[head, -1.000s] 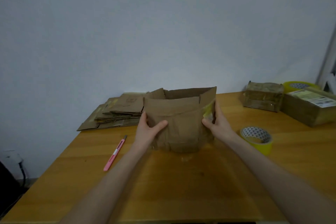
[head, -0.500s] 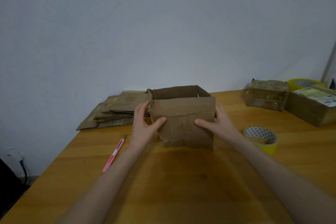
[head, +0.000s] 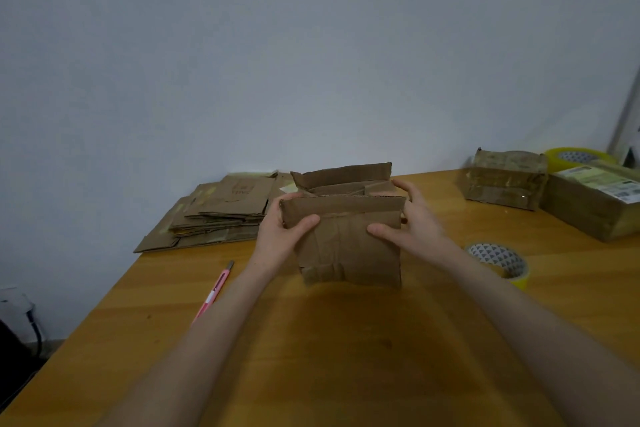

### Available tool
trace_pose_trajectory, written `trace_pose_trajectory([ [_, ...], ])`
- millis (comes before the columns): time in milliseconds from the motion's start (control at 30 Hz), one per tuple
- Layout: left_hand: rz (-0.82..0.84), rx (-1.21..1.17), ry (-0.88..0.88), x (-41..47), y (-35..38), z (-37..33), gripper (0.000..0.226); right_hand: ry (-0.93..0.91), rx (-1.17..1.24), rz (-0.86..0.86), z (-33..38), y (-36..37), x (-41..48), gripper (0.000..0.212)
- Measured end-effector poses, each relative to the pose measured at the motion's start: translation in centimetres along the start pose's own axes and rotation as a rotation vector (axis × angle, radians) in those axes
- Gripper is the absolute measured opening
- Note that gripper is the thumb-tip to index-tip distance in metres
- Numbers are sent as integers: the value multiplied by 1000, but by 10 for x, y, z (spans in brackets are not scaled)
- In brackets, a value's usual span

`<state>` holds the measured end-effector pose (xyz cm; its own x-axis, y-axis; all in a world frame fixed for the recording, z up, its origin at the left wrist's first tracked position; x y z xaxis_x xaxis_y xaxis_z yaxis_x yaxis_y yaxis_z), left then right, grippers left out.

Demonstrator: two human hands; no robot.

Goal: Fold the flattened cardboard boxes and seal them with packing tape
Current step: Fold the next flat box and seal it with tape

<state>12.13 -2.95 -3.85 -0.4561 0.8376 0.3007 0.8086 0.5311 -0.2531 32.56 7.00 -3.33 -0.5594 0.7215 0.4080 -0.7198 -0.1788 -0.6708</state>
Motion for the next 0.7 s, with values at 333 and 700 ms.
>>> trace_pose_trajectory([
  [333, -48, 108, 18, 21, -19, -12, 77, 122, 454, -41, -13, -12, 12, 93],
  [700, 259, 481, 109, 29, 1, -11, 62, 49, 122, 129, -9, -7, 27, 62],
])
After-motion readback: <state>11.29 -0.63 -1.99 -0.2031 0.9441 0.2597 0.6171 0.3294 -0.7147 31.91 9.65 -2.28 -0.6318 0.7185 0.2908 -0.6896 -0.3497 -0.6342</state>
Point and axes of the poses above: each hand's wrist, its own x-axis towards the middle knuckle, its own y-axis out of the palm, z = x × y, the point moved 8 cm from there along x, towards the middle knuckle, and after that the axes turned 1 degree about -y, right-handed, at the moved point
